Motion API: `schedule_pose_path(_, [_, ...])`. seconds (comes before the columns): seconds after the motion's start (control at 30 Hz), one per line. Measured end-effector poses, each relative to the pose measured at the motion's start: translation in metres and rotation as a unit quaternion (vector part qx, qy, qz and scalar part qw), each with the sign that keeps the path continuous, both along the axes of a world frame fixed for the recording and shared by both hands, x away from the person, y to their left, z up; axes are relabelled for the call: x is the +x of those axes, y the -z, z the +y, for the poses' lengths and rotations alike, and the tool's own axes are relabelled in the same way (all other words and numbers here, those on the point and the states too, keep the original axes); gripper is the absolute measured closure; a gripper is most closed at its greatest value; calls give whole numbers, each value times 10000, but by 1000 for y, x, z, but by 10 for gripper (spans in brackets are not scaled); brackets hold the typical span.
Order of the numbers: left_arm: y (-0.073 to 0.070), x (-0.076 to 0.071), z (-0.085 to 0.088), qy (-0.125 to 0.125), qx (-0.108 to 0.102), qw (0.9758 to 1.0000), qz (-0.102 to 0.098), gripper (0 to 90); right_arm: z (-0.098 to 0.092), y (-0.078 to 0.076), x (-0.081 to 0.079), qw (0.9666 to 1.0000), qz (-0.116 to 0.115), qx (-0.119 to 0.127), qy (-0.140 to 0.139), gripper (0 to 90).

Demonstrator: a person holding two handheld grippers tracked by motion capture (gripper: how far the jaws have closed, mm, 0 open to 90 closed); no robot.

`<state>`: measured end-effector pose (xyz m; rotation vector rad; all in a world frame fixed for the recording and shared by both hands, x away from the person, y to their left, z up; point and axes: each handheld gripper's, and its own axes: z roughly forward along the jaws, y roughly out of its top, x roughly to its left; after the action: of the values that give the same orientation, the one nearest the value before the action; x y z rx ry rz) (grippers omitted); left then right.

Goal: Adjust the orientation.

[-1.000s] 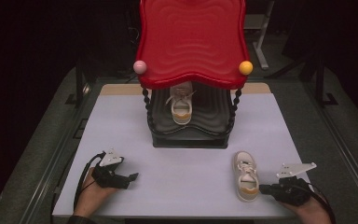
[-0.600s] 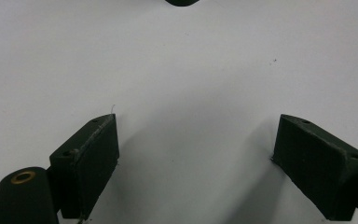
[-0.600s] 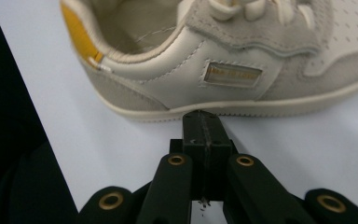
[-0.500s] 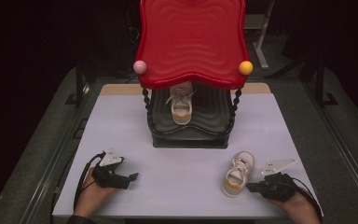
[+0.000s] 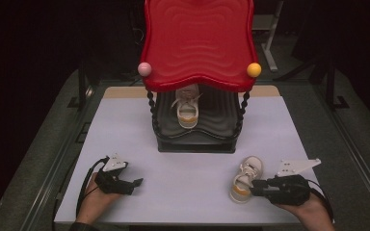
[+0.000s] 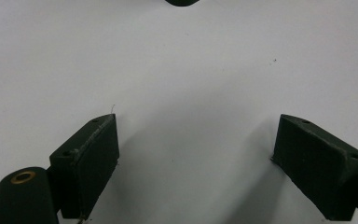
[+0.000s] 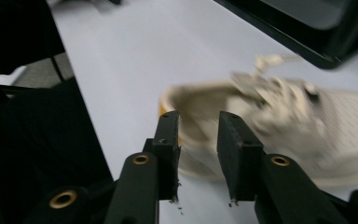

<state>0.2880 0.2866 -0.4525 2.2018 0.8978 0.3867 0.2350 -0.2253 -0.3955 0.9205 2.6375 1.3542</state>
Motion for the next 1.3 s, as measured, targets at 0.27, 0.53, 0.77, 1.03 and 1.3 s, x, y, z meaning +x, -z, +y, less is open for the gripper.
schedule_pose_path(0.27, [0, 0, 0, -1, -3, 10000, 1, 131, 26, 3, 8, 9995, 91, -107, -288, 660])
schedule_pose_path(0.53, [0, 0, 0, 1, 0, 10000, 2, 131, 36, 15, 14, 9983, 302, -344, -374, 710])
schedule_pose_path(0.77, [0, 0, 0, 1, 3, 10000, 3, 131, 37, 15, 14, 9980, 319, -359, -419, 783])
schedule_pose_path(1.03, [0, 0, 0, 0, 1, 10000, 4, 131, 43, 13, 13, 9972, 258, -437, -545, 794])
schedule_pose_path(1.3, [0, 0, 0, 0, 4, 10000, 4, 131, 65, 4, 8, 9951, 134, -429, -884, 793])
